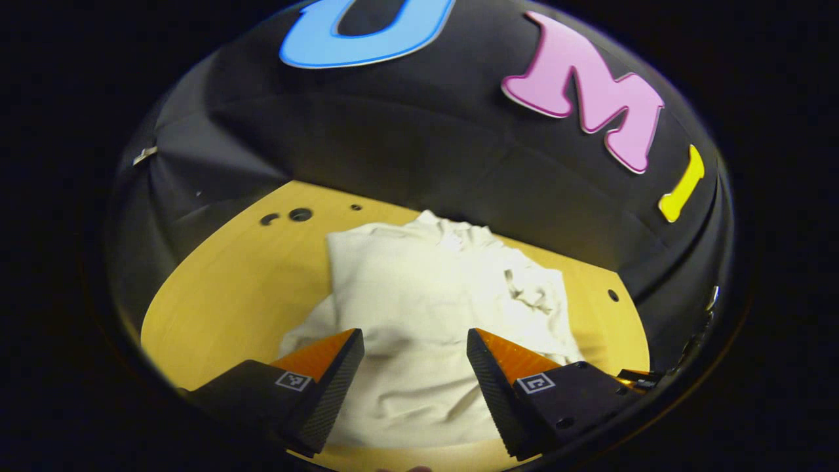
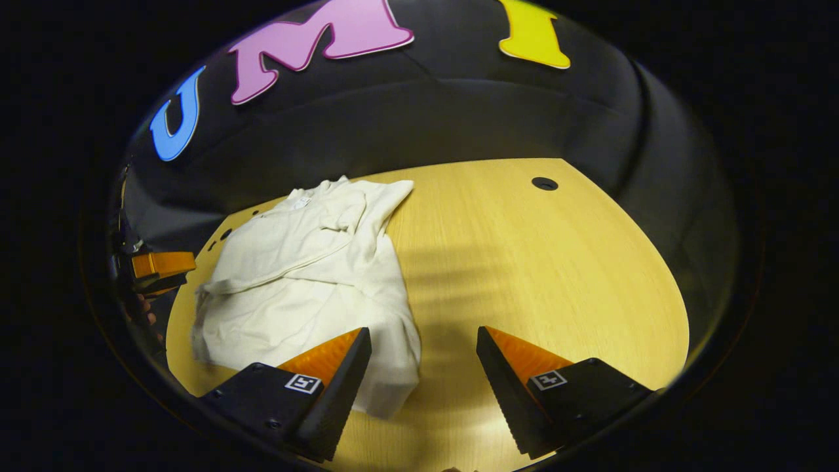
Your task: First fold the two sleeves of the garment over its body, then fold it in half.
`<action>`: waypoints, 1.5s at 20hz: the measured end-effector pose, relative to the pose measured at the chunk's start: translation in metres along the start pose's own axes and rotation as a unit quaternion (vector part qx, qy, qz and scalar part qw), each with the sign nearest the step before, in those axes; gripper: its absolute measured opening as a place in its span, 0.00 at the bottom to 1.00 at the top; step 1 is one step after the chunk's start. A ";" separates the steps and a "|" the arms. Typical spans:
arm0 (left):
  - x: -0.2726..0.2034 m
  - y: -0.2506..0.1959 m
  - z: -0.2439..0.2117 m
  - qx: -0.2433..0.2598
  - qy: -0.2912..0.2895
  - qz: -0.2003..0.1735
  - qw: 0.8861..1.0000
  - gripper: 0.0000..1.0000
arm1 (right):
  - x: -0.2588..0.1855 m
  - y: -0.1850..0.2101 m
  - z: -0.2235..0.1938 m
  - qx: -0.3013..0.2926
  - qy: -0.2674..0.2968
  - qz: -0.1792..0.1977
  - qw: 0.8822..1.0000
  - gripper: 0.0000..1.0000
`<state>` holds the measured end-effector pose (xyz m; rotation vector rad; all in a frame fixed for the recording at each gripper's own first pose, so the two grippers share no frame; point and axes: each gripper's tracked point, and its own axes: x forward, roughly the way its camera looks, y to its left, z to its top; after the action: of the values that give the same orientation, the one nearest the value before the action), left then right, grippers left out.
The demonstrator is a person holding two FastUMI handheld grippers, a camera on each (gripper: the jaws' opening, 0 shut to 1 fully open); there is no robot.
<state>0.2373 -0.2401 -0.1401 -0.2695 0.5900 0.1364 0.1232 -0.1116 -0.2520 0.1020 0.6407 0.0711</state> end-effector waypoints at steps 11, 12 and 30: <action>-0.024 0.100 -0.091 -0.003 0.073 0.068 0.995 0.98 | 0.000 0.019 -0.052 -0.005 0.047 -0.014 0.999 0.99; -0.022 0.100 -0.094 -0.003 0.077 0.067 0.995 0.98 | 0.001 0.019 -0.057 -0.006 0.055 -0.018 0.998 0.99; -0.001 0.061 -0.110 0.058 0.089 0.045 0.993 0.53 | 0.011 0.050 -0.057 -0.029 0.036 -0.011 0.999 0.33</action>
<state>0.1659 -0.2134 -0.2400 -0.1422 0.7844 0.1649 0.0964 -0.0570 -0.2984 0.0367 0.7110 0.0718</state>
